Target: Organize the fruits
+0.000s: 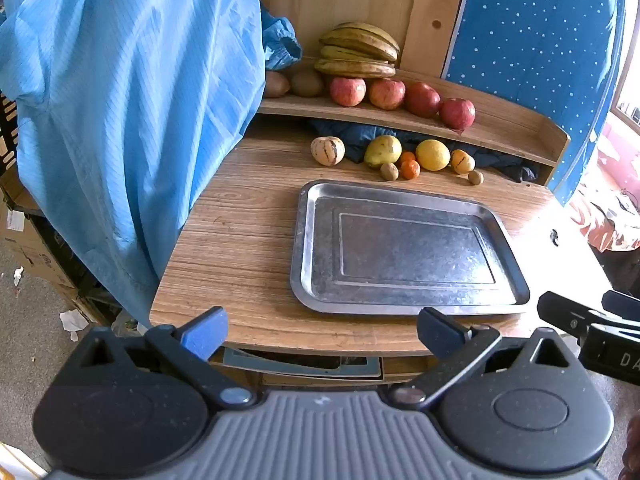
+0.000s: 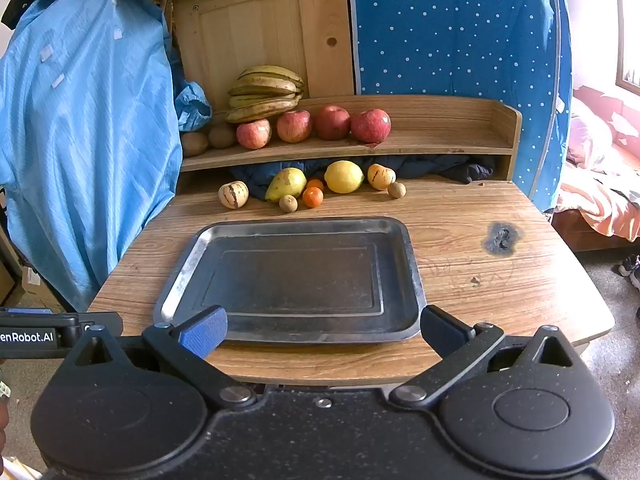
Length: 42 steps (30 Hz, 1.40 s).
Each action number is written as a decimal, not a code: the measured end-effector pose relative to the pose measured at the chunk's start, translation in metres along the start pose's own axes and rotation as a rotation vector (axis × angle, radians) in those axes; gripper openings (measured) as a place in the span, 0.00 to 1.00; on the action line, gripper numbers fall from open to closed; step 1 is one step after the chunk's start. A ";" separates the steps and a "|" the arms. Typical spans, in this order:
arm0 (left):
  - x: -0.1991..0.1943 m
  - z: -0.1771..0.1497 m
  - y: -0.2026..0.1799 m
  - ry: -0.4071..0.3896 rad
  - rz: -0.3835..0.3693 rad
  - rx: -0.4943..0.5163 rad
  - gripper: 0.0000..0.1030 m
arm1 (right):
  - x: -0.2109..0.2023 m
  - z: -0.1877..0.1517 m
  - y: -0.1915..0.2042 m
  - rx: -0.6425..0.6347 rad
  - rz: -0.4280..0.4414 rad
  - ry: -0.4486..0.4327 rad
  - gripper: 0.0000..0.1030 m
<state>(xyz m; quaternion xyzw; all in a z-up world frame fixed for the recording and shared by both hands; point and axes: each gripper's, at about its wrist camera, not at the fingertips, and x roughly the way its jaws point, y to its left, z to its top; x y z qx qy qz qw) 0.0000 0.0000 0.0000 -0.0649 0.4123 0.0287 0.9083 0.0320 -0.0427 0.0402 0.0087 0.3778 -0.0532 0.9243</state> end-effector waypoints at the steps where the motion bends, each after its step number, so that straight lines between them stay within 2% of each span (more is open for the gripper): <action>1: 0.000 0.000 0.000 0.000 0.000 0.000 0.99 | 0.000 0.000 0.000 0.000 0.001 0.000 0.99; 42: 0.000 0.000 0.000 0.004 0.001 0.000 0.99 | -0.001 -0.003 0.003 -0.001 0.001 0.001 0.99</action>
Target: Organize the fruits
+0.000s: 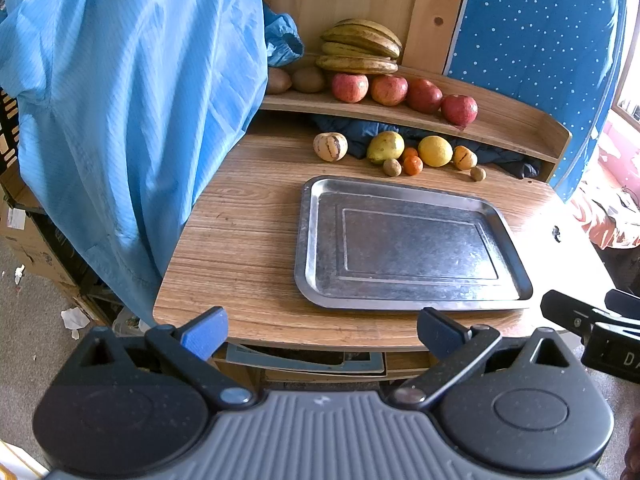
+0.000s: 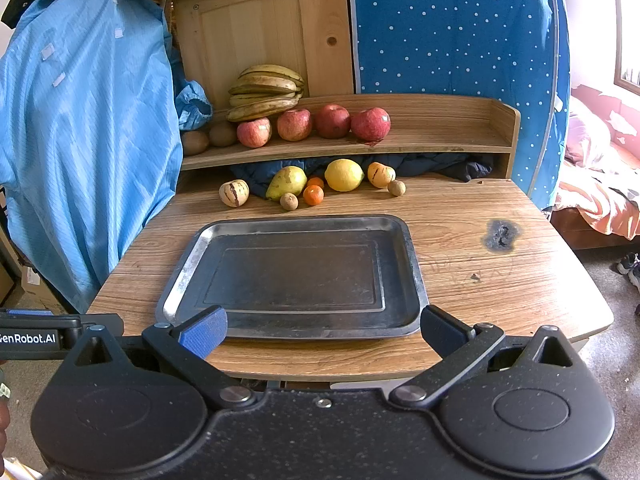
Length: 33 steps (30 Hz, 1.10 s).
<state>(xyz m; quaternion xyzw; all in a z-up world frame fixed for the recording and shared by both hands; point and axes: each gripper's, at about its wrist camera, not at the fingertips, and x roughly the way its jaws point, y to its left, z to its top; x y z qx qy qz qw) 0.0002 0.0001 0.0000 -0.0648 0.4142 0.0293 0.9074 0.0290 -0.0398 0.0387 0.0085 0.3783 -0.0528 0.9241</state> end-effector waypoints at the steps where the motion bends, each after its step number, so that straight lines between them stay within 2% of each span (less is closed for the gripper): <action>1: 0.000 0.000 0.000 0.000 0.000 0.000 0.99 | 0.000 0.000 0.000 0.000 0.000 0.000 0.99; 30: 0.000 0.000 0.000 0.003 0.000 0.000 0.99 | 0.004 0.001 0.002 0.000 -0.001 0.002 0.99; 33: 0.006 -0.008 0.007 0.004 -0.001 0.000 0.99 | 0.004 0.001 0.002 0.000 -0.002 0.002 0.99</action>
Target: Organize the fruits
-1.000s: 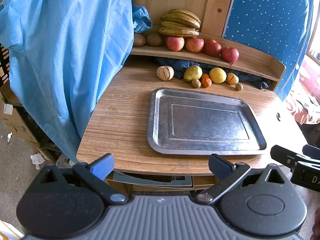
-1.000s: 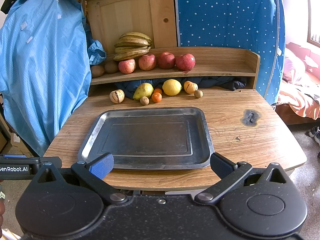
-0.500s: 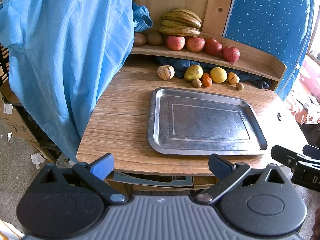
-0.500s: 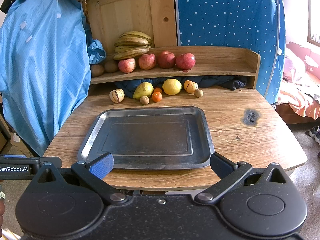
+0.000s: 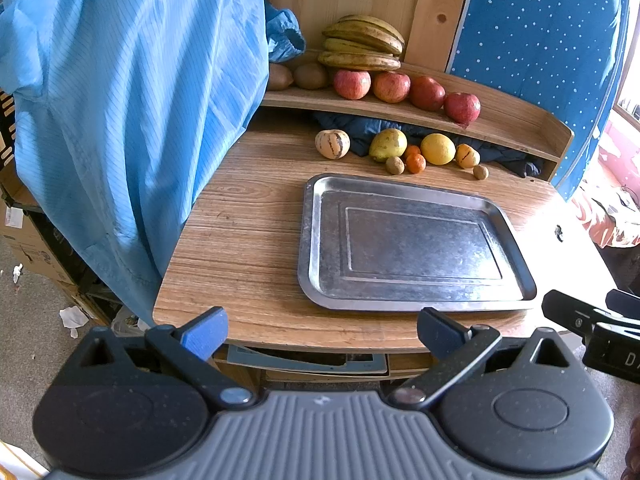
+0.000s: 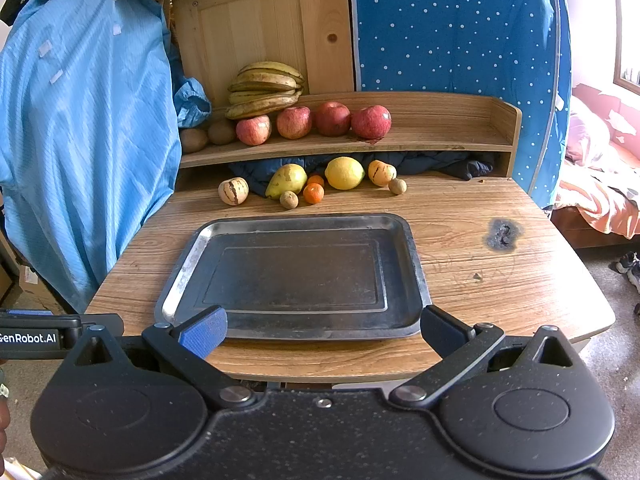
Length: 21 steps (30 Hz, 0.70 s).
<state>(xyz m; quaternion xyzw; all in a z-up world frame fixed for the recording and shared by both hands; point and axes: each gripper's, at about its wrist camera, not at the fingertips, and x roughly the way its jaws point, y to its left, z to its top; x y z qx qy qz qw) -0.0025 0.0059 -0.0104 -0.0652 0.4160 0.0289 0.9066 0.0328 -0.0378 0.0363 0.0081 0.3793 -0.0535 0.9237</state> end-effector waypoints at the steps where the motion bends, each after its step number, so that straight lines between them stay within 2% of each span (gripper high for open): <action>1: 0.000 0.002 0.000 0.000 0.000 0.000 0.99 | 0.000 0.000 0.000 0.000 0.000 0.000 0.99; 11: 0.010 0.002 0.007 0.008 -0.004 0.000 0.99 | 0.002 0.000 0.001 0.000 -0.002 0.004 0.99; 21: 0.016 0.001 0.000 0.073 -0.020 -0.012 0.99 | 0.004 -0.007 -0.002 0.008 -0.012 0.034 0.99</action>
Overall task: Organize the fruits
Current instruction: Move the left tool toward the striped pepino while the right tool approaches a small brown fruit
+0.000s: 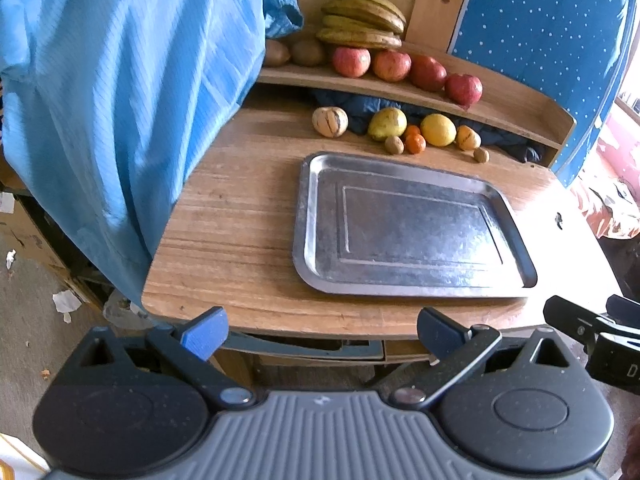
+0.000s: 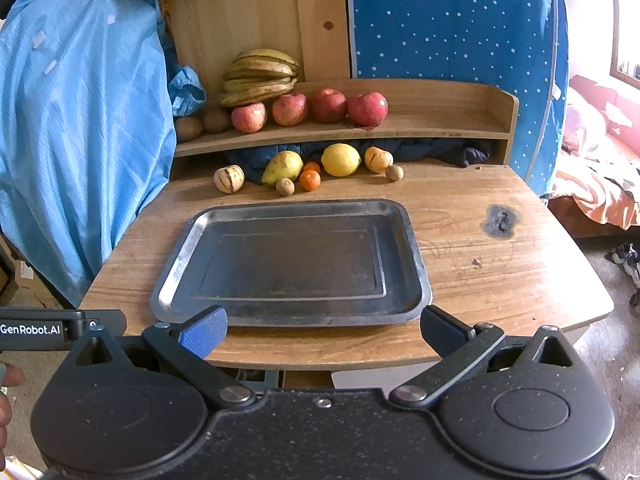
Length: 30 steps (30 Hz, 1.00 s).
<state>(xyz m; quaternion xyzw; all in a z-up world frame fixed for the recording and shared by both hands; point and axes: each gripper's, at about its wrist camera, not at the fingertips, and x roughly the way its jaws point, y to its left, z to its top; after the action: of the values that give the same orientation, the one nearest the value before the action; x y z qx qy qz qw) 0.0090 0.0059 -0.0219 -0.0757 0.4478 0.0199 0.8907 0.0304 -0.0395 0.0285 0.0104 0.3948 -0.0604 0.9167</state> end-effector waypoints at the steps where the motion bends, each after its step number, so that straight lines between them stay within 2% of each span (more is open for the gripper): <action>1: 0.000 0.000 -0.001 0.006 0.000 0.000 0.99 | 0.000 -0.001 -0.001 0.000 -0.001 0.005 0.99; 10: 0.016 0.010 -0.011 0.055 0.027 -0.021 0.99 | 0.009 0.001 -0.013 -0.007 -0.002 0.050 0.99; 15: 0.029 0.026 -0.018 0.070 0.035 -0.050 0.99 | 0.029 0.012 -0.026 -0.015 0.015 0.068 0.99; 30: 0.063 0.086 -0.034 0.045 0.110 -0.160 0.99 | 0.091 0.071 -0.055 -0.108 0.155 0.062 1.00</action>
<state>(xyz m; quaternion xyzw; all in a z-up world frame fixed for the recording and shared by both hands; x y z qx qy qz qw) 0.1187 -0.0165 -0.0179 -0.1225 0.4679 0.1028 0.8692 0.1373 -0.1078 0.0125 -0.0065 0.4237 0.0325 0.9052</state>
